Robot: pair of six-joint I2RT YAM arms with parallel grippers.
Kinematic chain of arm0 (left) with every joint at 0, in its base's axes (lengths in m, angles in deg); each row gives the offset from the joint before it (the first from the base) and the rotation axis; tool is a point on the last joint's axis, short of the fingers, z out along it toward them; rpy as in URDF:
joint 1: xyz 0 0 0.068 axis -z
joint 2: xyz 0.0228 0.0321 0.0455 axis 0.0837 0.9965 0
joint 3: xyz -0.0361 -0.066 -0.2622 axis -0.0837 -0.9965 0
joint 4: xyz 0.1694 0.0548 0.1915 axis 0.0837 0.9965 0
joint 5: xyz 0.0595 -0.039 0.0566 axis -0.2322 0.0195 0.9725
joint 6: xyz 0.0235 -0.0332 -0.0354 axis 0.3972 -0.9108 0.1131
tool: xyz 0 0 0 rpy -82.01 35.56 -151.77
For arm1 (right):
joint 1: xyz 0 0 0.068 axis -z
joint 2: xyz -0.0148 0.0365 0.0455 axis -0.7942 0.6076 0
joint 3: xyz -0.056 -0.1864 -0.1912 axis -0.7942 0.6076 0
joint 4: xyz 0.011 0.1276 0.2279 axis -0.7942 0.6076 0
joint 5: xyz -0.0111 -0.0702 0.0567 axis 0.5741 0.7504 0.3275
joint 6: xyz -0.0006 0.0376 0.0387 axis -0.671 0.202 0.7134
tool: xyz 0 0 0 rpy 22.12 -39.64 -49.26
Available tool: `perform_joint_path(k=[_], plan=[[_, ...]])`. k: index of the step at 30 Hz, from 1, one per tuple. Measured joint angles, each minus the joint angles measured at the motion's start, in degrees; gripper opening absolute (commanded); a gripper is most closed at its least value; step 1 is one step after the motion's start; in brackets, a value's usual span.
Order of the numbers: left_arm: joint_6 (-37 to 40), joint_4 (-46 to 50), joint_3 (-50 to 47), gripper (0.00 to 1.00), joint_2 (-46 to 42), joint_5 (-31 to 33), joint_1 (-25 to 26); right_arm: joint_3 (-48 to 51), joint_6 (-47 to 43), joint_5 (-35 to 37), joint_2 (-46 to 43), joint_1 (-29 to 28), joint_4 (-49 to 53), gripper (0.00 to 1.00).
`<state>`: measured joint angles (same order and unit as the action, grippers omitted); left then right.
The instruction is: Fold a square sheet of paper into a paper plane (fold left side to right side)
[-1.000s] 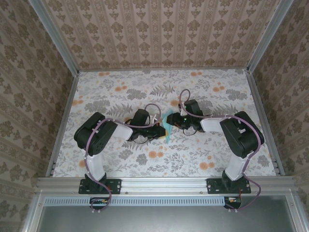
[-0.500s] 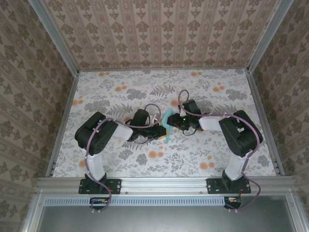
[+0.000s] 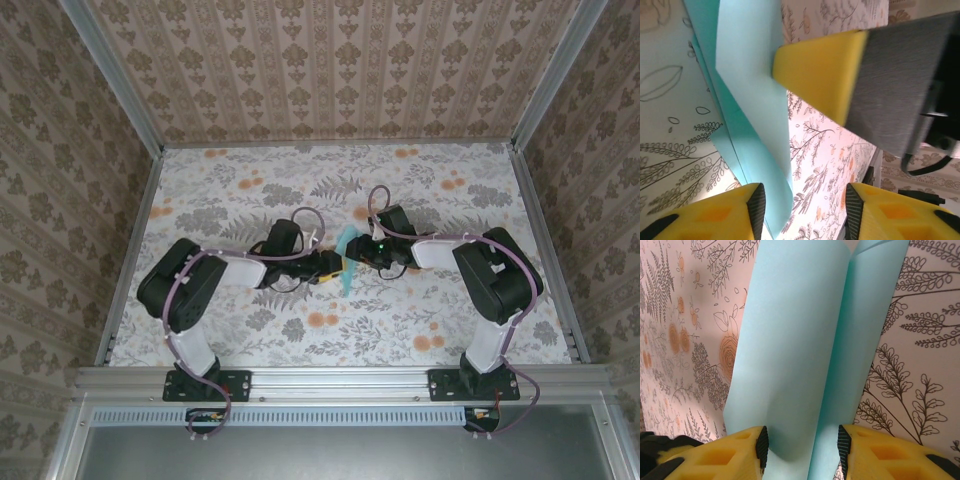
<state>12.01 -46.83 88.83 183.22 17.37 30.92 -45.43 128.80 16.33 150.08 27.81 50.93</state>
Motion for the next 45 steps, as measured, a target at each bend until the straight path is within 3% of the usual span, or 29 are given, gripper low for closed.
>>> perform_joint_path(k=[7,17,25,33,45], plan=[[2.23,5.9,1.62,0.52,-0.76,-0.28,-4.72,-0.26,-0.02,0.0,0.13,-0.02,0.31,0.45],[3.85,8.5,7.93,0.43,6.56,-1.62,-4.96,-0.52,-0.02,0.0,0.22,-0.02,0.76,0.45],[4.02,8.39,10.23,0.27,10.05,-1.88,-4.96,-0.79,-0.26,0.0,0.24,-0.02,1.33,0.45],[4.68,8.41,12.7,0.01,11.96,-2.27,-4.96,-0.85,-0.46,0.0,0.31,-0.02,1.38,0.45],[6.8,9.38,15.15,0.0,13.4,-2.32,-4.96,-1.03,-0.42,-1.75,-0.98,2.29,1.53,0.57]])
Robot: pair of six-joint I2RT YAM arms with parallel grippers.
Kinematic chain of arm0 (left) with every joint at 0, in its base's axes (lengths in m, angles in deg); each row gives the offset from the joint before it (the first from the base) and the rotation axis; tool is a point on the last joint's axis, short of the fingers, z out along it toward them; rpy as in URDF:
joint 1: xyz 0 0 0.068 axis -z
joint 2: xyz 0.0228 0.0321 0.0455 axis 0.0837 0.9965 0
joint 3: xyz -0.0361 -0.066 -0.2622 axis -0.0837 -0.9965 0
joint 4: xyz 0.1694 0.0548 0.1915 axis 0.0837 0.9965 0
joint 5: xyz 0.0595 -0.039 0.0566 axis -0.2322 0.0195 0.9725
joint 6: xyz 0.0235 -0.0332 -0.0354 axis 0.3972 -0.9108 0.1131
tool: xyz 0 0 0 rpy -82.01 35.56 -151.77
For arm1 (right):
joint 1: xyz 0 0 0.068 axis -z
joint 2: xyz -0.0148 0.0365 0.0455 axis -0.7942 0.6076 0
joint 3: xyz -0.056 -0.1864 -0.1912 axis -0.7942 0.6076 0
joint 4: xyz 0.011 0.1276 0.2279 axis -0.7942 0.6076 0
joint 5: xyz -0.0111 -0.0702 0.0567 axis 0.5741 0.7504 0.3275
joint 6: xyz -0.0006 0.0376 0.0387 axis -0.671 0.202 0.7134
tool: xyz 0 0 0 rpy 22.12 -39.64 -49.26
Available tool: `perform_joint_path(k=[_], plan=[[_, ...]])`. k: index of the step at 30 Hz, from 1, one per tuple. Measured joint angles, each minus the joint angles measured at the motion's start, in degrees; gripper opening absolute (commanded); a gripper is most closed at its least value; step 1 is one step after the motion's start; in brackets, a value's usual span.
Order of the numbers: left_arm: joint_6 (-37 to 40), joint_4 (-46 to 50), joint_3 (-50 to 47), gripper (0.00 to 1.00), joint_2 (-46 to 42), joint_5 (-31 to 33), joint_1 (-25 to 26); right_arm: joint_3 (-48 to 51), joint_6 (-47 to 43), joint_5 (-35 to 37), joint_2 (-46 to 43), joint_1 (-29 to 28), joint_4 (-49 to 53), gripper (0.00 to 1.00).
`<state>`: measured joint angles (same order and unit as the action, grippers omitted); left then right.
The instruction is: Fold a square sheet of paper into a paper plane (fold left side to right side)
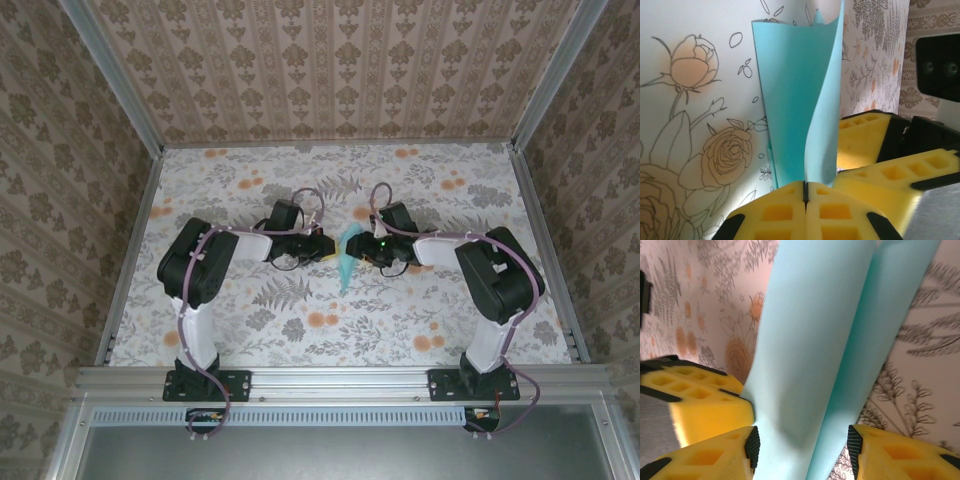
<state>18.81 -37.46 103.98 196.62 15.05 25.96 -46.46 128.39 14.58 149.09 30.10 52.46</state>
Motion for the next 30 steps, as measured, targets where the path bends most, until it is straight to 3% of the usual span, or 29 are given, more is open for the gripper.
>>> perform_joint_path(k=[7,18,30], plan=[[0.7,0.35,0.24,0.0,0.87,0.0,0.42,-0.11,1.7,-1.4,-2.58,3.52,-1.64,0.66],[1.88,1.79,0.61,0.0,0.92,0.0,0.44,-6.49,3.61,-1.49,3.21,3.58,-1.29,0.67],[2.23,2.99,1.55,0.0,0.92,0.02,0.63,-7.21,3.65,-1.29,5.01,3.34,1.01,0.68]])
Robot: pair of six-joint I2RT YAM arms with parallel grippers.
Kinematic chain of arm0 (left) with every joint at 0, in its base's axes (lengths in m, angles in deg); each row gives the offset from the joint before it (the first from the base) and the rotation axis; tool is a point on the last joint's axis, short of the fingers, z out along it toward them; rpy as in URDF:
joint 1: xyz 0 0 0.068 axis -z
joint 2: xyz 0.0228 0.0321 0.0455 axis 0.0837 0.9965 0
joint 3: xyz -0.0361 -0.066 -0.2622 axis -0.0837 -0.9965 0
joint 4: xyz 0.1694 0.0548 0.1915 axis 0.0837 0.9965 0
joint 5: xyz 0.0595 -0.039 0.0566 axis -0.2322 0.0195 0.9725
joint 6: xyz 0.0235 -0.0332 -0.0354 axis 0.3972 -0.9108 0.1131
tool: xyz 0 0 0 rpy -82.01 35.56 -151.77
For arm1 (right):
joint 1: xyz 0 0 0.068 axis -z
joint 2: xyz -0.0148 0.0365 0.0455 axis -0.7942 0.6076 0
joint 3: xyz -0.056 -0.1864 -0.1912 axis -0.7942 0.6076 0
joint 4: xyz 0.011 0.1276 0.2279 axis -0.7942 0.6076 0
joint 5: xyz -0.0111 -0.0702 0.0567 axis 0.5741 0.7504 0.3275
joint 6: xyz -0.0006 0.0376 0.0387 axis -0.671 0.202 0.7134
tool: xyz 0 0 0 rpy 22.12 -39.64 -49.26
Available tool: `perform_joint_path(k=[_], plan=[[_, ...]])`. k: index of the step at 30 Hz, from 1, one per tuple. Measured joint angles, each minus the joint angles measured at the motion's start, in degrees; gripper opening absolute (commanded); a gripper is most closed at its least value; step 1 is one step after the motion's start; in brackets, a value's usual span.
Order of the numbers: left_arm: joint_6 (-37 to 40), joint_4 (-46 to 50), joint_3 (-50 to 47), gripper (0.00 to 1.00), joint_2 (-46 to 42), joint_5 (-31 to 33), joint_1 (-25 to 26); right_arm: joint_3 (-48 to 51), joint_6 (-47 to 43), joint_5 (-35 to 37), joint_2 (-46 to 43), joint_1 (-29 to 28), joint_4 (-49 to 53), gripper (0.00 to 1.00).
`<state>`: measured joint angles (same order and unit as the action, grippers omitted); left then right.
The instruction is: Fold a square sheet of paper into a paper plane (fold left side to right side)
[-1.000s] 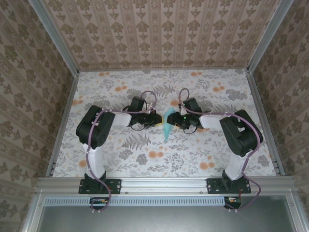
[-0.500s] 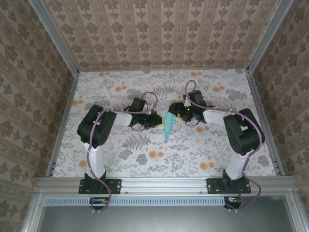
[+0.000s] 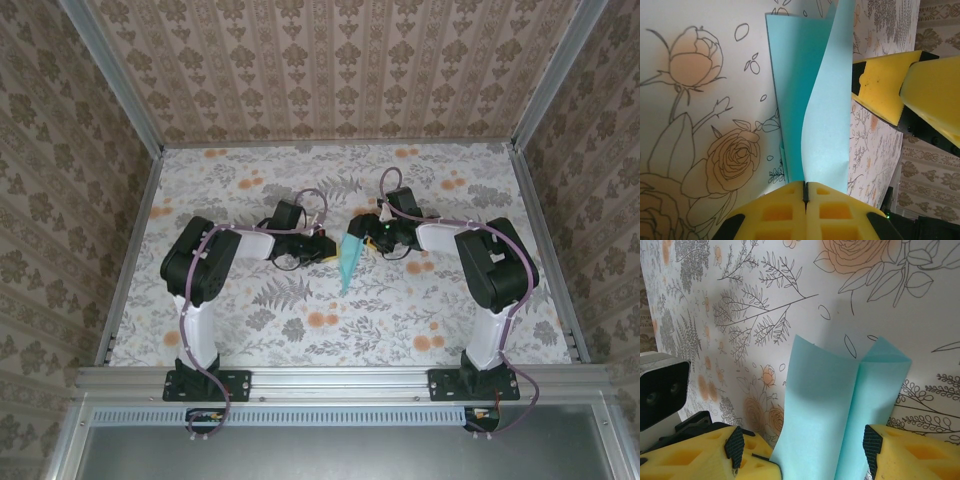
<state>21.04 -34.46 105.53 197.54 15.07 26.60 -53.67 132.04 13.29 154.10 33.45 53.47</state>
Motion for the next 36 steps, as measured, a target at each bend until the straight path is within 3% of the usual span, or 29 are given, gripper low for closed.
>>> perform_joint_path(k=[36], plan=[[3.48,3.78,4.76,0.0,3.87,-0.63,0.87,-4.94,-2.21,1.6,2.47,-1.01,8.04,0.69]])
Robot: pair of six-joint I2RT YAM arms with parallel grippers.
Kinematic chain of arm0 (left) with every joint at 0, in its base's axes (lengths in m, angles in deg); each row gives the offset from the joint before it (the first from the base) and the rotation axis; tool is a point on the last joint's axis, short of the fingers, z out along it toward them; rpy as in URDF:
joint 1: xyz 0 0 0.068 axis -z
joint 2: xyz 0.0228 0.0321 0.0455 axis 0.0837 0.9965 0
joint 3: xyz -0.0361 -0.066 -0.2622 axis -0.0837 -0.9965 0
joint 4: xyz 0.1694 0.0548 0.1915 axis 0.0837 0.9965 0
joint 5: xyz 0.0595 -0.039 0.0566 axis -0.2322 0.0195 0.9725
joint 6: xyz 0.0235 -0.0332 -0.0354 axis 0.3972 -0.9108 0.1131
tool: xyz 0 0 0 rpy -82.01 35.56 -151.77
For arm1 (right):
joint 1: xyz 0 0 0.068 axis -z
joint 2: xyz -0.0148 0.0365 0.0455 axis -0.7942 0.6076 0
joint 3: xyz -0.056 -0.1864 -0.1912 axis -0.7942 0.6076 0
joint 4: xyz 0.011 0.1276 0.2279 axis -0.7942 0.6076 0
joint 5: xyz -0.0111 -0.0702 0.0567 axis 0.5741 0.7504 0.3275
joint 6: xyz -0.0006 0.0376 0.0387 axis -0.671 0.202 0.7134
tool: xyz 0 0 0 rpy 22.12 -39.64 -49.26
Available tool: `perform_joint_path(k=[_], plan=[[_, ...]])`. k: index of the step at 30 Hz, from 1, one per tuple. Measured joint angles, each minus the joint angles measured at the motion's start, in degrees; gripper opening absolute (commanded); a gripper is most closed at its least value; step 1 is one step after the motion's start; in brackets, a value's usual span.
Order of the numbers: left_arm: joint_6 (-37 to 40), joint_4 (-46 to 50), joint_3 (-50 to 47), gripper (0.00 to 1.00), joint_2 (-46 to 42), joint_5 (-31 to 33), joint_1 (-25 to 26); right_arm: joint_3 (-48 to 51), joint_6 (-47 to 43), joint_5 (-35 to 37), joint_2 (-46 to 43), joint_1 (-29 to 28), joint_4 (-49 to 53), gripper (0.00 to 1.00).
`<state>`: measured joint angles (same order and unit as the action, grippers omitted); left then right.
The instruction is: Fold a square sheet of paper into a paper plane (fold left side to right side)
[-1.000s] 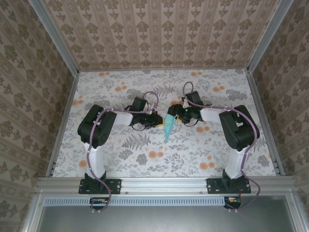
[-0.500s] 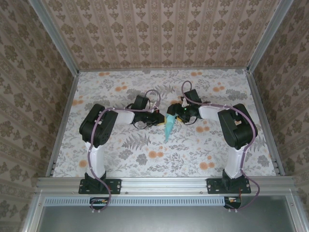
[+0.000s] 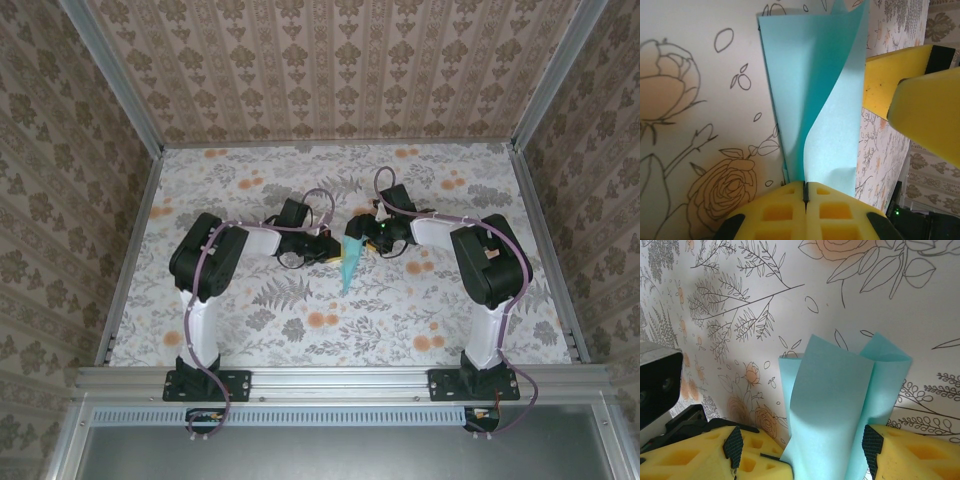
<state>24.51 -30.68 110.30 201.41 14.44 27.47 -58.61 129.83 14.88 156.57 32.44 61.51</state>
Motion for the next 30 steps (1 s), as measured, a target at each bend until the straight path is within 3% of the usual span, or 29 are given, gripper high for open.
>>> perform_joint_path(k=[17,24,30], plan=[[1.31,1.77,1.03,0.0,0.5,-0.02,0.0,-0.07,-1.97,0.9,-3.56,0.02,1.81,0.73],[1.77,3.06,1.75,0.0,0.76,-0.13,0.0,0.22,-2.97,1.7,-7.04,-0.13,2.16,0.55],[2.69,4.48,2.49,0.0,0.96,-0.13,0.02,0.46,-2.58,1.16,-5.97,-1.36,1.73,0.55]])
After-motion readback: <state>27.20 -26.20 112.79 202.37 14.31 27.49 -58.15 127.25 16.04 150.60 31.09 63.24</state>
